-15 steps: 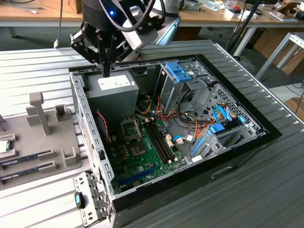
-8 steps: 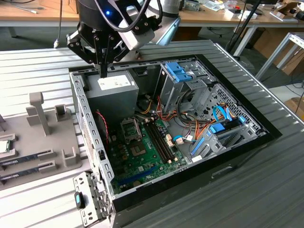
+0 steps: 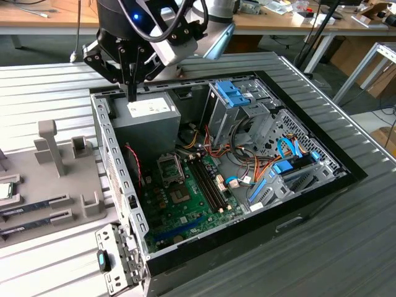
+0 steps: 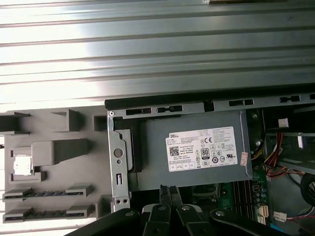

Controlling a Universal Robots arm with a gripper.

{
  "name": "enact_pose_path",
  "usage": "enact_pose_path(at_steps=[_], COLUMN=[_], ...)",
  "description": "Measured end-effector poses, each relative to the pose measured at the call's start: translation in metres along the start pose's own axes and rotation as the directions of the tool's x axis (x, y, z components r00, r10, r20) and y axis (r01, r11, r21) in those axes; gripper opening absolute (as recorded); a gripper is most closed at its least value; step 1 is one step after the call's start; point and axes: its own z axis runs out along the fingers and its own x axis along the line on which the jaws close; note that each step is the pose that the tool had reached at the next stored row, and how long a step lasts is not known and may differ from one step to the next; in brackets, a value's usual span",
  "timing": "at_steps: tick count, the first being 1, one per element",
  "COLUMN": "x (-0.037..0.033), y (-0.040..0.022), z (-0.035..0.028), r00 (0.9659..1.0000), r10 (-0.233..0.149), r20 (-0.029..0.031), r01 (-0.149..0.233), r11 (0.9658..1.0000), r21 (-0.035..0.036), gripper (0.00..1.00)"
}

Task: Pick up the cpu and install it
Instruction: 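Reach for the cpu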

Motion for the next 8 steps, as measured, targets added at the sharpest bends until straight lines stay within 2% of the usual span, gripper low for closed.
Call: enact_pose_path(at_steps=[8], x=[0.0053], y=[-0.0004], z=[-0.0001], r00=[1.0000], r10=[0.000], r20=[0.0000], r01=[0.000], r11=[1.0000], r21=[0.0000], gripper=[0.11])
